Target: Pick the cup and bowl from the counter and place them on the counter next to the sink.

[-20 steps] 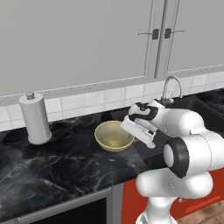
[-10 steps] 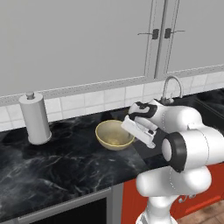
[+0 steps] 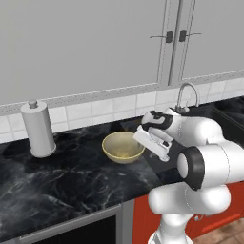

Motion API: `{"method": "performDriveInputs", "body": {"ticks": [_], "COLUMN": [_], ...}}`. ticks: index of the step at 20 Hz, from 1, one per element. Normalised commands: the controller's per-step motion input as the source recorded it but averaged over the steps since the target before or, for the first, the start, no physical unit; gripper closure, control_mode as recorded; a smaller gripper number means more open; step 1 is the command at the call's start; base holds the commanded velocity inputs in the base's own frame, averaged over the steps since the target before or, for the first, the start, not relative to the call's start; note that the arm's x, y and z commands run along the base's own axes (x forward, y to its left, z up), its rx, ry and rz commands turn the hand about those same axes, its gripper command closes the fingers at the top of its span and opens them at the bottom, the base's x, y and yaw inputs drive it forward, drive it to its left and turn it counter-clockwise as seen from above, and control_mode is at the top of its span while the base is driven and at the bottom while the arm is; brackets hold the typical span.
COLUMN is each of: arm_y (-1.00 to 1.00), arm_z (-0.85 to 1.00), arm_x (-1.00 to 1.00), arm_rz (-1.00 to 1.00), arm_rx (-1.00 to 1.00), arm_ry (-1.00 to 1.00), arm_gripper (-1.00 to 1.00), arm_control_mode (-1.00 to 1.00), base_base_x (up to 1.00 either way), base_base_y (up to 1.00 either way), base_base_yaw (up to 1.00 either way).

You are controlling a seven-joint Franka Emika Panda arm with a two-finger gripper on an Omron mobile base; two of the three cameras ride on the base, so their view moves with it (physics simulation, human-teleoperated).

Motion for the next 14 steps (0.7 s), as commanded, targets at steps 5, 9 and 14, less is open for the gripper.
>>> {"method": "performDriveInputs", "body": {"ticks": [5, 9, 14], "arm_y": [-0.23, -0.23, -0.12], "arm_z": [0.17, 0.6, 0.94], "arm_x": [-0.6, -0.63, -0.4], "arm_rz": [-0.04, 0.0, 0.1], "arm_rx": [0.0, 0.0, -0.02], "arm_ry": [-0.06, -0.09, -0.01], "arm_gripper": [-1.0, -1.0, -1.0], "arm_control_mode": [-1.0, -1.0, -1.0], "base_base_x": [0.0, 0.0, 0.0], "base_base_y": [0.0, 0.0, 0.0], "base_base_yaw": [0.0, 0.0, 0.0]}}
